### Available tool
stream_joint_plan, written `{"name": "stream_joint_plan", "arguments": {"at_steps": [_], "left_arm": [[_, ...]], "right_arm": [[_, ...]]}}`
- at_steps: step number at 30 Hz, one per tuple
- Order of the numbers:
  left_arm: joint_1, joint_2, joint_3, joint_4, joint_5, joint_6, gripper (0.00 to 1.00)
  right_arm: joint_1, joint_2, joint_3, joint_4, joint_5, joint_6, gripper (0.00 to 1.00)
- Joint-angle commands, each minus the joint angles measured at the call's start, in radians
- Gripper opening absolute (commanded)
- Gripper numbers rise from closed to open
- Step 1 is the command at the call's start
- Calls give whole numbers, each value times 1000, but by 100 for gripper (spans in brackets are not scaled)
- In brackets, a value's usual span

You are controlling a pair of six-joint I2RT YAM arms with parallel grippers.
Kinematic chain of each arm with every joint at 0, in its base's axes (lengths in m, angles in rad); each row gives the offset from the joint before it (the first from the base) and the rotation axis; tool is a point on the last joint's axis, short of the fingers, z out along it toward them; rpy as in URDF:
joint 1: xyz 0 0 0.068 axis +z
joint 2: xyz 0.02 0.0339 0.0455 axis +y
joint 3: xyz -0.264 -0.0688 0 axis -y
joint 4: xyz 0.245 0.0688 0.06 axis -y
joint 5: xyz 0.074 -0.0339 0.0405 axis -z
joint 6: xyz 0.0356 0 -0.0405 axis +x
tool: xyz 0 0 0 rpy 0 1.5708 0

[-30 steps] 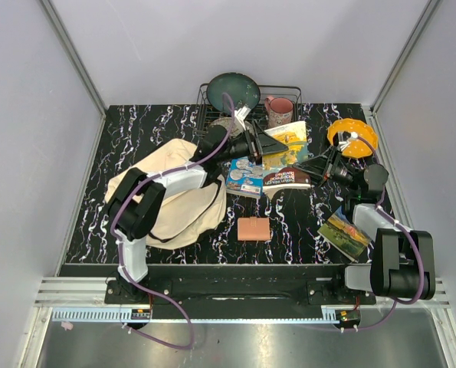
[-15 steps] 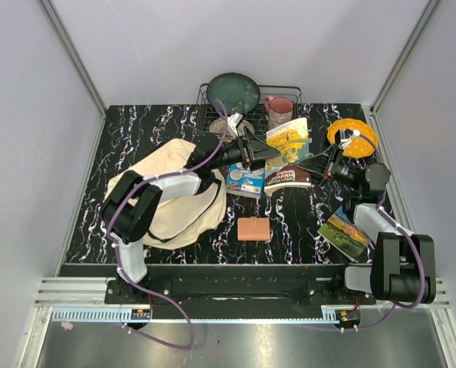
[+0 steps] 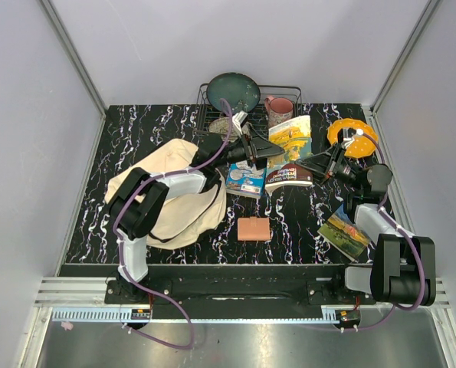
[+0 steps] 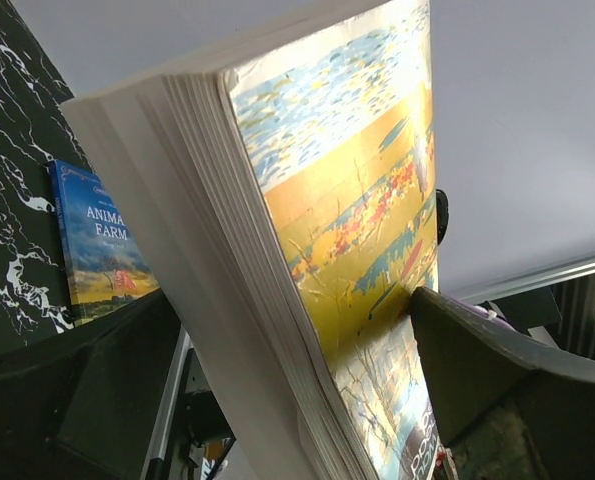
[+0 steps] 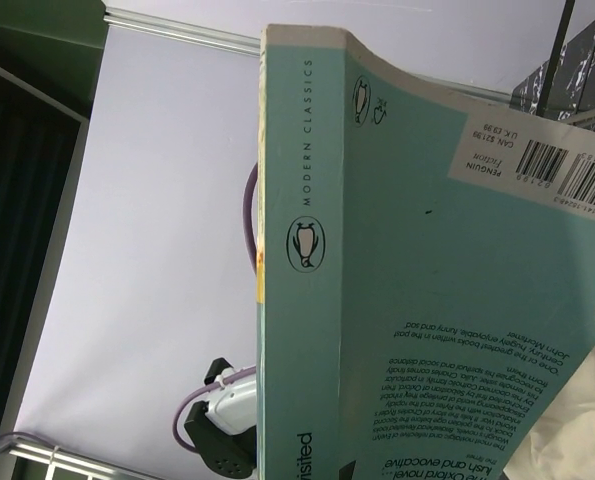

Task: Pack the student bag
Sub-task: Pick up the book from the center of the board.

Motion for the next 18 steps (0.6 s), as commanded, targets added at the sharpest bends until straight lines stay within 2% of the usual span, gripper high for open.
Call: {"name": "stream_joint_plan", "arguments": {"at_steps": [1,3,5,6,9,10,14,15,17,18], "left_arm": [[-65,25,31,17,86,19,99],[-66,28,40,43,97,11,96],[-66,29,49,70,102,-8,81],[-65,28,52,74,100,-12,60],[-66,20,72,70,102,-12,36],[-65,19,75,64,103,-3,22],[-65,-4,80,-7,94,40,3],[-63,-24,77,-22,79,66,0],[-55,-52,60,-106,56,109,0],[-52,-92,58,-152,18,139,0]], "right_arm": [[18,-54,68,319,66,-13,0],[18,-50,62,319,66,-13,0],[19,-47,59,313,60,-16,0],[18,-42,54,312,57,-18,0],[18,-31,36,295,47,-28,0],[18,-28,31,282,40,-34,0],[18,-28,7,195,30,-108,0],[18,-34,3,155,27,-134,3],[18,-48,8,-31,34,-248,8],[18,-70,20,-110,43,-295,27]]}}
